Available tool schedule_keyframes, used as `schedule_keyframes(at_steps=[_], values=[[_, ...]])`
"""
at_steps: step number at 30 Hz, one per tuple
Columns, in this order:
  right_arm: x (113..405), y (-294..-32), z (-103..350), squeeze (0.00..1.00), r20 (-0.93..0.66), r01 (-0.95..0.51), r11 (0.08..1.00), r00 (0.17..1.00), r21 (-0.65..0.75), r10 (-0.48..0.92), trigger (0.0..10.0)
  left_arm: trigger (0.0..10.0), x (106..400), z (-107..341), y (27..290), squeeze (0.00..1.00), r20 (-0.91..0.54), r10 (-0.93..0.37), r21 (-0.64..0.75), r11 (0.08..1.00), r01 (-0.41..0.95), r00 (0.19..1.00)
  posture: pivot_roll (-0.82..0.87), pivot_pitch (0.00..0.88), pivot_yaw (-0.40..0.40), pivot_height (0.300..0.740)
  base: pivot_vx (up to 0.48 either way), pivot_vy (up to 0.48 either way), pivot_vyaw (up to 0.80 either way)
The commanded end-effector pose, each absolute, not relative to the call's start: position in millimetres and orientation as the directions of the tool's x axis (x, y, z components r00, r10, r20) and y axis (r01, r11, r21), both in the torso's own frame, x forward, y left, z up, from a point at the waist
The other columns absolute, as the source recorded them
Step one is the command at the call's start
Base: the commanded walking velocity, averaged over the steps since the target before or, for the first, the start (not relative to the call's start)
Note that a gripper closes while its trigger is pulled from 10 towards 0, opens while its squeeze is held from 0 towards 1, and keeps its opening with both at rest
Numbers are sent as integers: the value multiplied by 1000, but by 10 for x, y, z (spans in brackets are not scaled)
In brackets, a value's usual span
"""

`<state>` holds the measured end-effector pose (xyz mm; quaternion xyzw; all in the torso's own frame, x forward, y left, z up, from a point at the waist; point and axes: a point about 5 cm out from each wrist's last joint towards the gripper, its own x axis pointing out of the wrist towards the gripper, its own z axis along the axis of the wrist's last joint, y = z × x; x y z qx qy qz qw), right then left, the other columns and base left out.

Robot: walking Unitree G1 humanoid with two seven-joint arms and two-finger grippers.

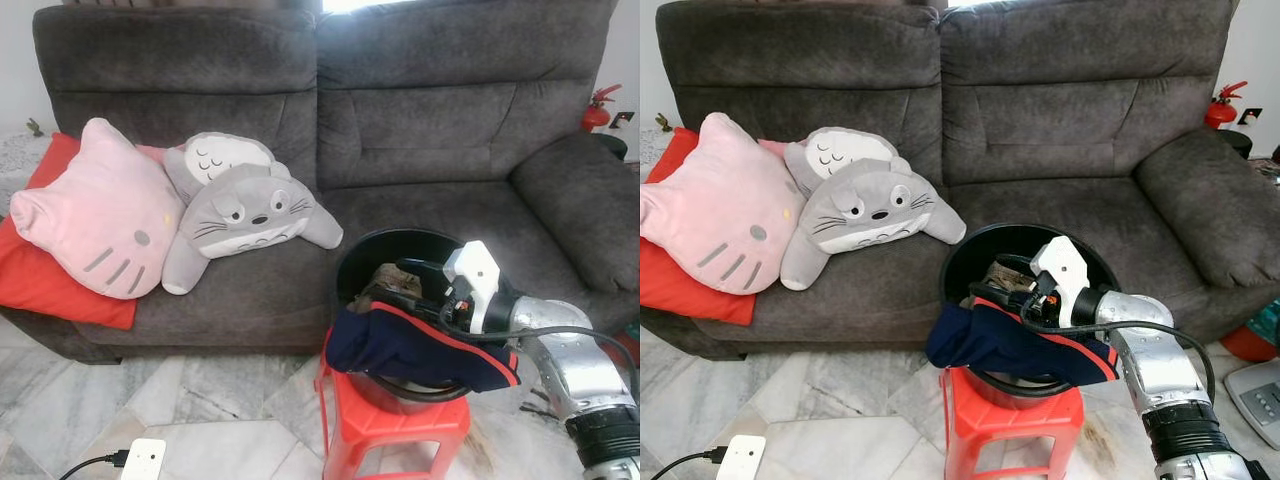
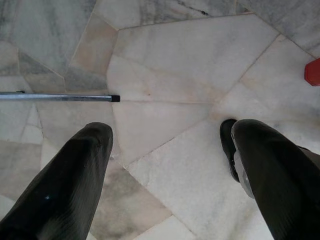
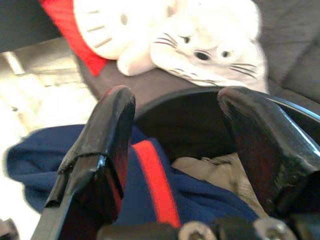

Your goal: Hang hanger

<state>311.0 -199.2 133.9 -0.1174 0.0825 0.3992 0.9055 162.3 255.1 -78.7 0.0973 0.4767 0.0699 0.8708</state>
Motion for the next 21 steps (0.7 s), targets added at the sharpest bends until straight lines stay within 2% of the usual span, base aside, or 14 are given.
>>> schedule_keyframes(at_steps=[1, 4, 7, 10, 14, 21], values=[[3187, -2121, 1362, 0, -242, -662, 727, 747, -182, 619, 10000, 10000, 1592, -798, 2562, 0, -826, 211, 238, 971, -17, 522, -190, 25, 39, 740, 0, 0, 0], [3285, -2370, 1341, 0, -278, -506, 839, 850, -201, 447, 10000, 10000, 1593, -798, 2560, 0, -827, 209, 236, 972, -15, 522, -192, 26, 40, 740, 0, 0, 0], [3300, -2430, 1313, 0, -302, -474, 857, 863, -203, 405, 10000, 10000, 1594, -798, 2561, 0, -827, 209, 236, 972, -15, 522, -192, 26, 40, 740, 0, 0, 0], [3300, -2450, 1245, 0, -342, -473, 860, 854, -190, 393, 10000, 10000, 1595, -797, 2561, 0, -827, 208, 235, 972, -14, 522, -190, 25, 41, 740, 0, 0, 0], [3257, -2373, 1081, 0, -422, -543, 825, 792, -156, 441, 10000, 10000, 1595, -797, 2561, 0, -827, 208, 234, 972, -15, 522, -190, 25, 41, 740, 0, 0, 0], [3211, -2280, 1001, 0, -436, -606, 786, 744, -120, 507, 10000, 10000, 1593, -799, 2560, 0, -828, 207, 232, 973, -18, 521, -181, 26, 39, 740, 0, 0, 0]])
